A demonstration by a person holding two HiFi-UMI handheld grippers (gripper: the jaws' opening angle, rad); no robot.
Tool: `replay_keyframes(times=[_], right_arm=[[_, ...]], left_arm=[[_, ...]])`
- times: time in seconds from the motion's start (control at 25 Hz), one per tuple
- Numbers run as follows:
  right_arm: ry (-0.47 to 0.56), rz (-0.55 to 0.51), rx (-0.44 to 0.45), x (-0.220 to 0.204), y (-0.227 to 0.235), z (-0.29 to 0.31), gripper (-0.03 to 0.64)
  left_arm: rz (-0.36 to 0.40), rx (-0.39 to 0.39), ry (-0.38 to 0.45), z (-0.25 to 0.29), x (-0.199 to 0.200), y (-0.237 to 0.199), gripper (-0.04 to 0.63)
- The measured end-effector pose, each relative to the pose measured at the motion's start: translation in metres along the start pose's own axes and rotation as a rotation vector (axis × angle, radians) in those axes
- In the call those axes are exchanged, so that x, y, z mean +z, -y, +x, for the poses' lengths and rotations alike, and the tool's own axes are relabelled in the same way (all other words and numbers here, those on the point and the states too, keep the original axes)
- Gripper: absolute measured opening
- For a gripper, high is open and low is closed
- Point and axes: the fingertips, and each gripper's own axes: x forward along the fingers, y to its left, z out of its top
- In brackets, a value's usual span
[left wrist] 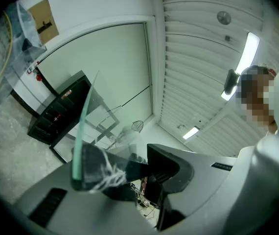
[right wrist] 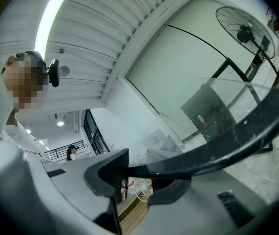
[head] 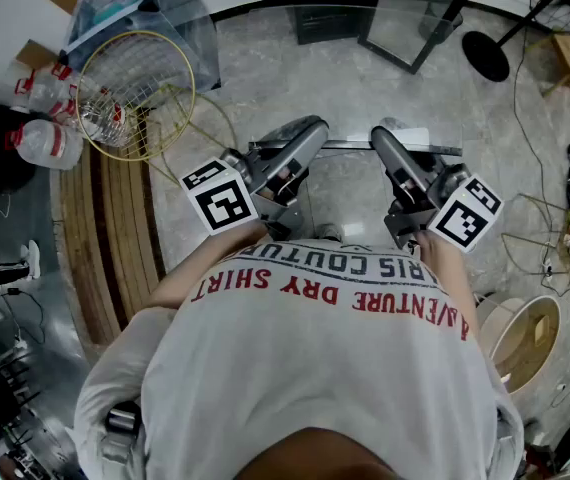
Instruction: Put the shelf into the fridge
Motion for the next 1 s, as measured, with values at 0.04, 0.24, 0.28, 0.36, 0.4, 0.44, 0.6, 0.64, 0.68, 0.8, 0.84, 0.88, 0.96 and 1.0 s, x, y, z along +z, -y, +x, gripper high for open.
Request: replay_keyframes(times=[0.04,0.24,0.28,0.36,0.4,0.44,0.6,0.64,0.68,0.8,0.84,0.88,0.96,1.0], right_arm=[[0.001,-0.002,0.003,0.004,0.000,-0.002,0.126],[0.001,-0.013,0.014,0.016,0.000,-0.007,0.126],[0.001,-0.020,0.019,0.019,-0.002,-0.006,0.126],[0.001,-0.022,0.022,0.024,-0.001,-0.008,0.129],[0.001,-0.023,0.024,0.027,0.003,-0.011,0.130],[0.000,-0.024,0.028,0.031,0.007,-0.015,0.130],[0.001,-0.026,0.042,0.041,0.020,-0.027,0.130],[0.001,-0.026,0.045,0.043,0.021,-0.029,0.130],[0.000,-0.026,0.048,0.045,0.023,-0.030,0.130],[-0.005,-0.023,0.052,0.049,0.028,-0.032,0.130],[-0.006,-0.023,0.052,0.050,0.030,-0.032,0.130],[-0.006,-0.021,0.052,0.051,0.031,-0.032,0.130],[-0.004,-0.018,0.049,0.051,0.033,-0.032,0.130],[-0.004,-0.019,0.049,0.051,0.034,-0.032,0.130]], left_arm=[[0.003,0.001,0.000,0.004,-0.002,0.001,0.092],[0.014,0.004,0.005,0.015,-0.002,0.008,0.094],[0.016,0.004,0.007,0.015,0.000,0.010,0.094],[0.023,0.007,0.012,0.020,0.001,0.013,0.096],[0.025,0.009,0.015,0.025,0.000,0.013,0.097],[0.028,0.011,0.017,0.032,-0.002,0.014,0.097],[0.041,0.017,0.024,0.049,-0.009,0.017,0.098],[0.045,0.018,0.026,0.052,-0.010,0.018,0.098],[0.048,0.020,0.027,0.055,-0.010,0.019,0.098],[0.046,0.027,0.033,0.062,-0.011,0.019,0.098],[0.044,0.028,0.033,0.064,-0.011,0.018,0.098],[0.043,0.029,0.032,0.065,-0.011,0.017,0.098],[0.042,0.029,0.028,0.067,-0.012,0.015,0.098],[0.041,0.028,0.026,0.067,-0.012,0.014,0.098]])
